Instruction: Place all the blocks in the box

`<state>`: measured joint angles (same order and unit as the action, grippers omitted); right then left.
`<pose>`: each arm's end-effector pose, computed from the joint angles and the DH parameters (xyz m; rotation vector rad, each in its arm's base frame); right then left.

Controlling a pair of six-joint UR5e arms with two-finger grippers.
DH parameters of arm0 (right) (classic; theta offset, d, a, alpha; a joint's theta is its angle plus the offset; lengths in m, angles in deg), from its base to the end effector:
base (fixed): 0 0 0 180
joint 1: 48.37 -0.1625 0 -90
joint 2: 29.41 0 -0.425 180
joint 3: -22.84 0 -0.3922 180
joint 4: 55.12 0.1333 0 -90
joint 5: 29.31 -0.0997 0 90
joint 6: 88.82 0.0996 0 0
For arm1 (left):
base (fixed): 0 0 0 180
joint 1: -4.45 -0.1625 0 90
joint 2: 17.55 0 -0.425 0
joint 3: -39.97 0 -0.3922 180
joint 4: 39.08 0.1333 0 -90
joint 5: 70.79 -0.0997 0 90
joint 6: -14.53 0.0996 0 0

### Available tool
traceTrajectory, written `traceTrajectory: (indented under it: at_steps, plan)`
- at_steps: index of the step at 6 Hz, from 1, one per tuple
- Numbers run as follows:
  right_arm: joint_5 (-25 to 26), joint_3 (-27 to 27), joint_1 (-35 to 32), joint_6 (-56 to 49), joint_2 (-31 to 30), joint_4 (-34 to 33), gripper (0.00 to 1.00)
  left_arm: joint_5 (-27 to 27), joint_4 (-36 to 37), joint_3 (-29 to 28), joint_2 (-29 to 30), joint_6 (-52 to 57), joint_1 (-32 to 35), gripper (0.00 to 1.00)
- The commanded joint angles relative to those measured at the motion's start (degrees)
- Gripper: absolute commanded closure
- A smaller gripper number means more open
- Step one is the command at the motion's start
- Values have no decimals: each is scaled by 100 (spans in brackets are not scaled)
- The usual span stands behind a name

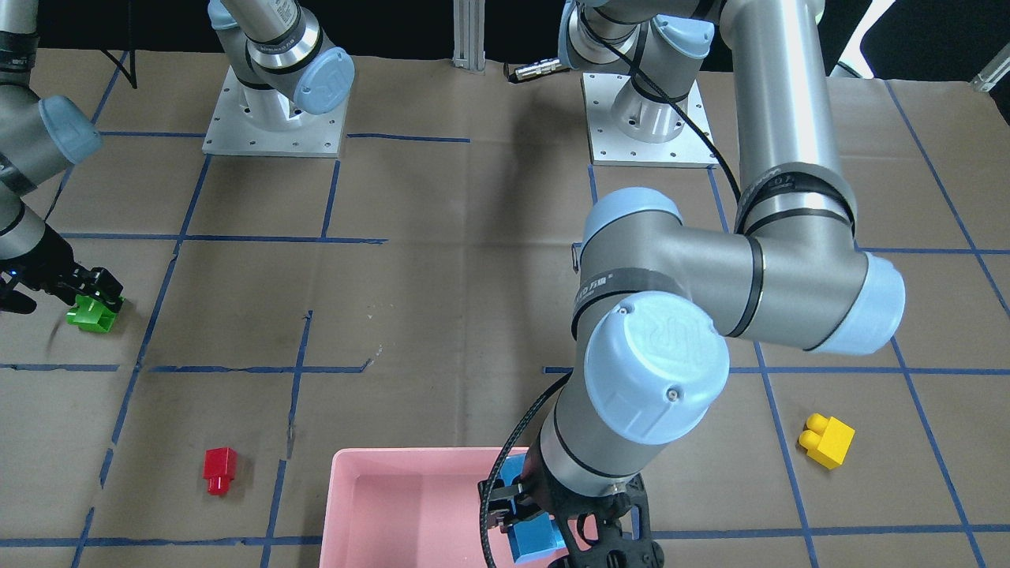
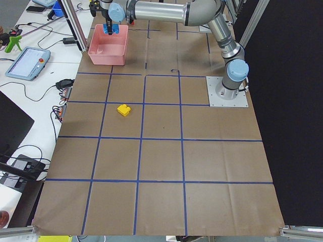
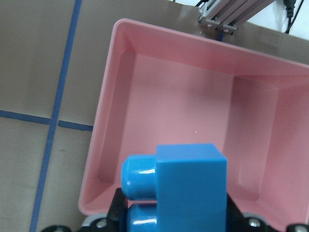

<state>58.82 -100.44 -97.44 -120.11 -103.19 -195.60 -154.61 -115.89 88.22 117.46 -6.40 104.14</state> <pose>-0.2079 -0.4482 0.1745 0.2621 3.1139 -0.0516 -0.2779 -0.7717 0.3603 0.2784 -2.9720 0.2076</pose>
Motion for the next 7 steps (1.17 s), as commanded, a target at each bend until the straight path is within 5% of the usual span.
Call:
traceTrajectory:
  at_steps: [1, 2, 3, 4, 7]
  plan:
    - [37, 49, -15, -9, -40, 55, 72, -273, 454, -106, 621, 72, 6, 82]
    - [37, 101, -15, -17, -119, 99, 82, -310, 509, -88, 754, 133, 6, 82]
    - [37, 180, -15, -26, -285, 291, 87, -354, 509, -88, 764, 125, 15, 56]
    - [37, 320, -15, -26, -513, 746, 89, -424, 509, -131, 712, 29, 50, 1]
    - [72, 636, -76, -105, -1390, 1389, 95, -364, 413, -141, 248, 54, 85, 0]
